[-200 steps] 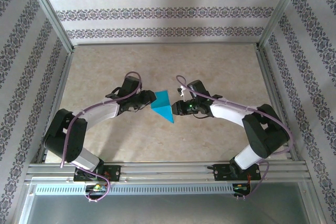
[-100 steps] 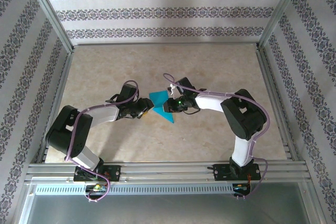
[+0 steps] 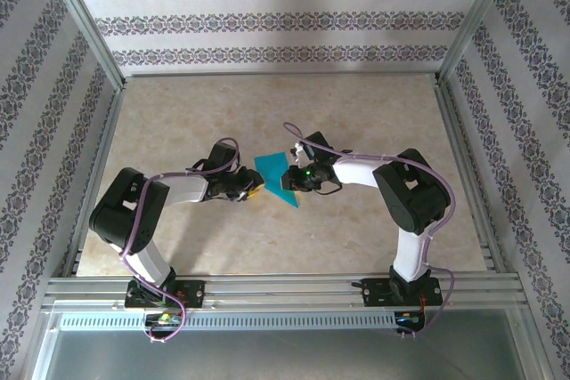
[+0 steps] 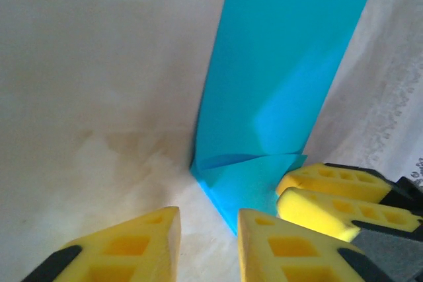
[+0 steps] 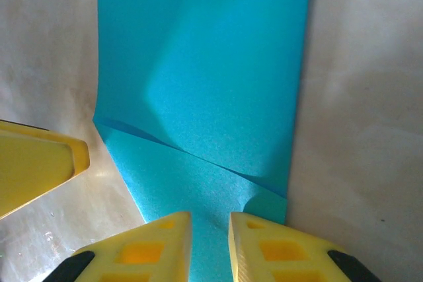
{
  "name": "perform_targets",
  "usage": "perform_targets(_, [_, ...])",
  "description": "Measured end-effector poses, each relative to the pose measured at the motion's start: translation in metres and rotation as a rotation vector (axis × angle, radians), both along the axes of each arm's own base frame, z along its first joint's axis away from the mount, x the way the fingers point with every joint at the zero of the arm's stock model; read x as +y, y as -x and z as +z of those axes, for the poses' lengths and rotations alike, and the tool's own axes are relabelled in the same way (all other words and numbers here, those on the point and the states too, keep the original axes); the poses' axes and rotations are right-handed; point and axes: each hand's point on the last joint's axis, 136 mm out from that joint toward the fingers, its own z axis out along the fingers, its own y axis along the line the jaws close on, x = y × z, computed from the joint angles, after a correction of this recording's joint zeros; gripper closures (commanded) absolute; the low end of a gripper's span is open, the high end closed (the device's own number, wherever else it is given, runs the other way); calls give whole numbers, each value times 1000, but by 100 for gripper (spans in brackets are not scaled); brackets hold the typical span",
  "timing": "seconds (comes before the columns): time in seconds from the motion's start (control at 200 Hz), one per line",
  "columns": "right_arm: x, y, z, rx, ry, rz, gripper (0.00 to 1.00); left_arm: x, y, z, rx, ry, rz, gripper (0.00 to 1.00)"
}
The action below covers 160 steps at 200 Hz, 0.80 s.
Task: Fold a paper plane with a square sheet of paper (pick it up from the middle)
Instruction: Fourth fold the wing at the center of the table.
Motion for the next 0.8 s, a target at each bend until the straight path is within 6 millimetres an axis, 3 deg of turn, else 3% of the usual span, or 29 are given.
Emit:
perform_targets(0.37, [0, 0, -1, 11, -15, -7, 77, -6, -16, 6, -25, 9, 2, 70])
perform_targets(0.799, [1, -1, -1, 19, -22, -18, 77, -1, -14, 2, 12, -29, 17, 63])
